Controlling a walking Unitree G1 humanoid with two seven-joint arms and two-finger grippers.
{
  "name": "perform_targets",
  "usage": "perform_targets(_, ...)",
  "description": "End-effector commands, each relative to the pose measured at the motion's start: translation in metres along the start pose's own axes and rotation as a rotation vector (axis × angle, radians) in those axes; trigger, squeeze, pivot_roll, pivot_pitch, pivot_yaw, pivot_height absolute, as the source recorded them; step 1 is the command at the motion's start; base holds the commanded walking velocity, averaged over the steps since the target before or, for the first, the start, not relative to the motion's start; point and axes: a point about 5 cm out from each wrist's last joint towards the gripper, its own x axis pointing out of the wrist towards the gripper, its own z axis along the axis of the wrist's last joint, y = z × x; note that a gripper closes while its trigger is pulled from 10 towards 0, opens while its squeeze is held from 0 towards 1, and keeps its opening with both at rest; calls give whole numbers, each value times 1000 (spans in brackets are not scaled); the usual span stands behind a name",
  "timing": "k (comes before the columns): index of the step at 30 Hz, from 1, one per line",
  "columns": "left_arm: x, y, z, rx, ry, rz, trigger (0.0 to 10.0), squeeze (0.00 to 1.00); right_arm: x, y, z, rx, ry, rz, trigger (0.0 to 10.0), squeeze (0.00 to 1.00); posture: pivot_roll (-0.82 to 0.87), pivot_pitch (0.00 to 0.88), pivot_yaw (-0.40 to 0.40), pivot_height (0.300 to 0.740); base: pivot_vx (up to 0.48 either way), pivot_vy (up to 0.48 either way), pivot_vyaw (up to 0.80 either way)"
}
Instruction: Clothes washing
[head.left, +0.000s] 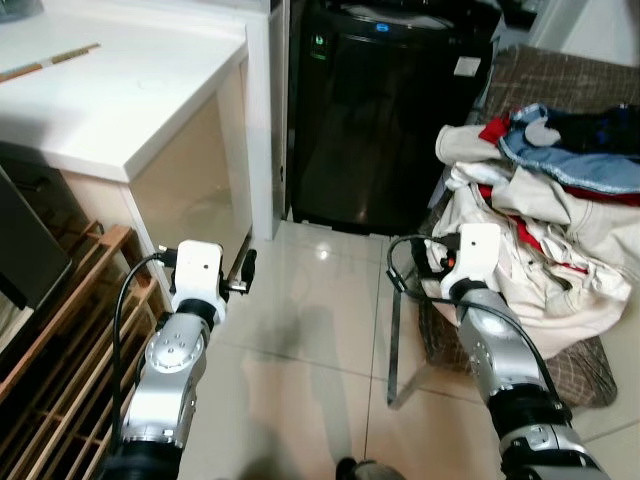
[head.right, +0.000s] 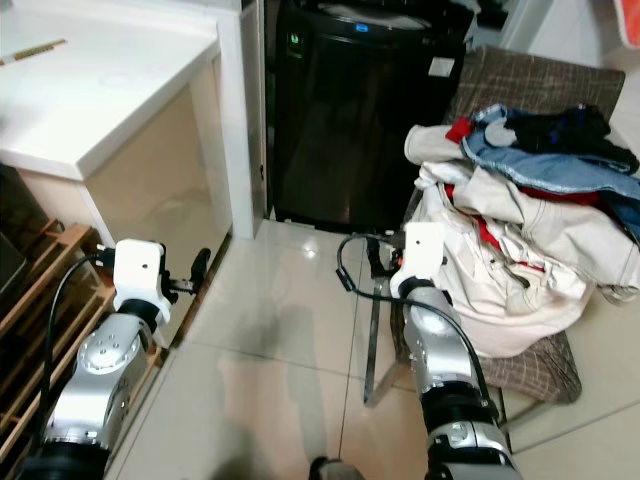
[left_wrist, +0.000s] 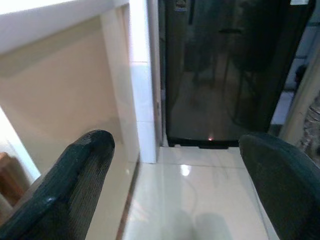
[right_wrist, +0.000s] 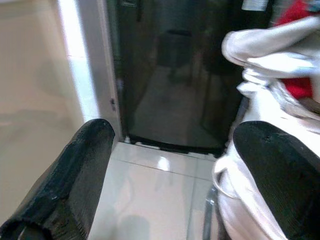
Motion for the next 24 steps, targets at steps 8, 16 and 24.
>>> perform_targets(8, 3, 1, 22, 48, -78, -9, 10000, 1000, 0, -23, -2, 191, 15, -183, 10000, 1000, 16, 8, -45, 740, 0, 0, 0)
perform_targets(16, 5, 6, 15, -5, -52, 19, 10000, 0, -1, 4, 4, -48, -34, -18, 10000, 0, 7, 9, -38, 740, 0, 0, 0)
perform_targets(24, 7, 1, 23, 1, -84, -42, 10000, 0, 0, 2, 8, -80, -59, -32, 10000, 0, 1, 0, -34, 740, 375, 68, 0)
